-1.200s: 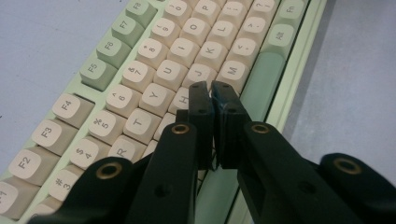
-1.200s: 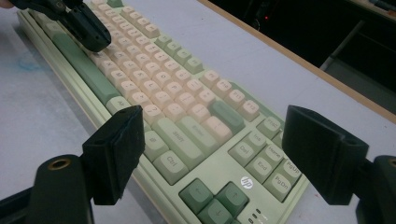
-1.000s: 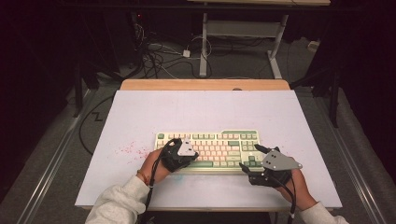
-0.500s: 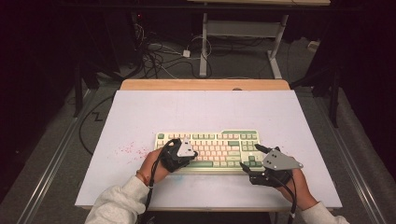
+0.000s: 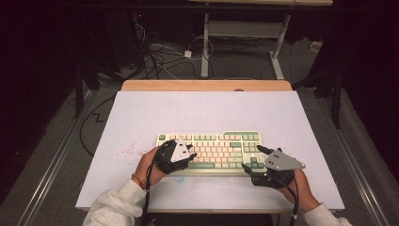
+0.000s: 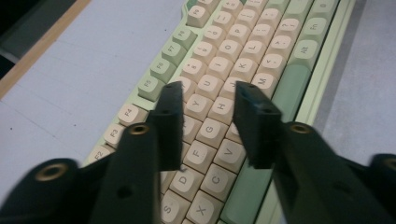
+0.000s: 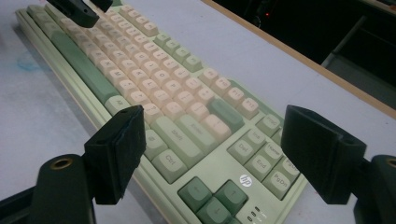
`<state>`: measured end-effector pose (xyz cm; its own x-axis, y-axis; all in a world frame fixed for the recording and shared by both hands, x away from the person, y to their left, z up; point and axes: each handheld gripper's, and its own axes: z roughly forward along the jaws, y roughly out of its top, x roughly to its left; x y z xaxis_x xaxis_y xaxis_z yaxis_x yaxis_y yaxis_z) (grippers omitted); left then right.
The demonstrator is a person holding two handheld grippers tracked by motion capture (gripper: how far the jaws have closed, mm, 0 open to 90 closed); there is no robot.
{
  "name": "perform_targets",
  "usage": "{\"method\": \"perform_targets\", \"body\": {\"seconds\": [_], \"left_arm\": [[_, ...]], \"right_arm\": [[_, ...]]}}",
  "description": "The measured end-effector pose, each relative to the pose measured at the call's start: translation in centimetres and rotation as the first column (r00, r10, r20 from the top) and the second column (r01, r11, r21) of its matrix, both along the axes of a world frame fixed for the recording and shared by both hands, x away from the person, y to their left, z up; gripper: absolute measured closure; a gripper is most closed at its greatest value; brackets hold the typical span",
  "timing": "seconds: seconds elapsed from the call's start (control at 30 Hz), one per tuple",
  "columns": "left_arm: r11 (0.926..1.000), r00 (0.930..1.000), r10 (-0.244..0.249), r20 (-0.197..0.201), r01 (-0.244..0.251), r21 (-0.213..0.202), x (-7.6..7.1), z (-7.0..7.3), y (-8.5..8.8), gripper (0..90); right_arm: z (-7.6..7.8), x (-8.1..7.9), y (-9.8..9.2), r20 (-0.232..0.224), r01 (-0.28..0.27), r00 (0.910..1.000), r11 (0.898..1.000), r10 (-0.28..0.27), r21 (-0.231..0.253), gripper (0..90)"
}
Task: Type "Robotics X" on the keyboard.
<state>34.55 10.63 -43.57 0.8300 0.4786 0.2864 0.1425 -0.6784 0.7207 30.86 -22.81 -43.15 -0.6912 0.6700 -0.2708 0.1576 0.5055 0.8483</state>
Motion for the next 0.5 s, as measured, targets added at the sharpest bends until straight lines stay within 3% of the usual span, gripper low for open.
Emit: {"method": "perform_targets", "body": {"seconds": [0.07,0.17,0.27,0.33,0.37,0.5], "left_arm": [[0.9999,1.0,0.001,0.001,-0.001,-0.013,0.0,0.1,0.2,47.3],[0.999,0.9999,0.016,0.005,-0.016,-0.042,-0.1,0.2,0.6,42.3],[0.998,0.9991,0.04,0.01,-0.04,-0.049,-0.1,0.1,0.8,35.0],[0.9971,0.998,0.058,0.023,-0.057,-0.05,-0.2,0.0,0.9,33.3],[0.9963,0.9973,0.068,0.027,-0.067,-0.053,-0.3,-0.1,0.9,27.5],[0.9956,0.9962,0.076,0.041,-0.074,-0.057,-0.5,-0.3,1.3,25.1]], "right_arm": [[0.0,0.0,0.0,0.003,-0.007,1.0,1.0,0.007,0.001,23.5],[0.0,0.0,0.1,0.003,-0.008,1.0,1.0,0.008,0.008,31.6],[0.0,0.2,0.2,-0.01,-0.023,0.9997,1.0,0.024,0.013,50.2],[0.1,0.4,0.4,-0.024,-0.038,0.999,0.999,0.038,0.017,55.8],[0.1,0.5,0.4,-0.029,-0.046,0.9985,0.999,0.046,0.015,60.5],[0.2,0.8,0.6,-0.049,-0.072,0.9962,0.997,0.072,0.009,74.1]]}}
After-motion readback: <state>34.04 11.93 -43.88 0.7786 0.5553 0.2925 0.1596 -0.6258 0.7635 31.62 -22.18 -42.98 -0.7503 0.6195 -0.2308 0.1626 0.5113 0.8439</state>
